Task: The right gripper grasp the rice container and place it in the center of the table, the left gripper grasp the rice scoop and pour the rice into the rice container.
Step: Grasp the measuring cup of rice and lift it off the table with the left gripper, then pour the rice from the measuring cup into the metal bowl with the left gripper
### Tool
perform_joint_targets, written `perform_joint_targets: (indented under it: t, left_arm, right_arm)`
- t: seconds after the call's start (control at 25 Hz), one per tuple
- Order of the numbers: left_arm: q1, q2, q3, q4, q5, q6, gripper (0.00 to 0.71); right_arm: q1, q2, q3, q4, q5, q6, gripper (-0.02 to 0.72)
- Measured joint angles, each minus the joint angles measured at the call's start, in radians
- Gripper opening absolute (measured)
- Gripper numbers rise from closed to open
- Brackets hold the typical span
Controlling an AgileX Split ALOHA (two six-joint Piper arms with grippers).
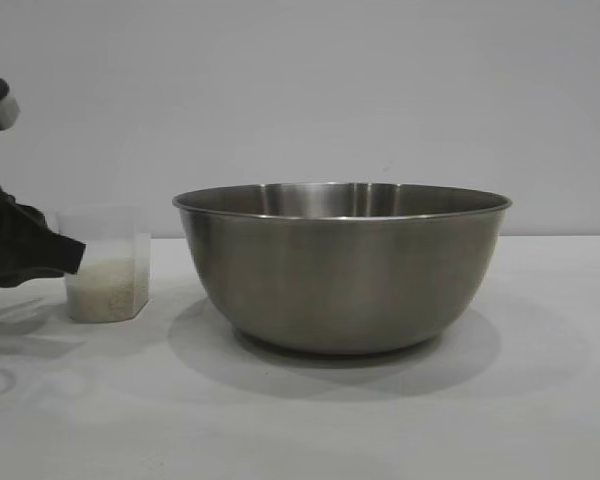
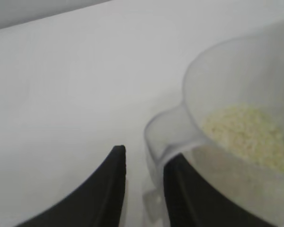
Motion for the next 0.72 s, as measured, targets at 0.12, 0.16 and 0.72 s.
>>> perform_joint_targets:
  t: [0.12,0.16,0.72]
  left_arm:
    - [0.0,0.002,-0.034,0.028,0.002,0.073,0.0]
    - [0.0,0.002,-0.047,0.04,0.004,0.118,0.0]
    - [-0.004,-0.305,-0.232,0.532,0.051,0.902,0.0]
  right_arm:
    - [0.0,0.0,0.0,0.0,0.0,0.0,0.5]
    - [0.0,0.0,0.0,0.0,0.0,0.0,0.5]
    - [0.0,0.0,0.0,0.0,0.0,0.0,0.5]
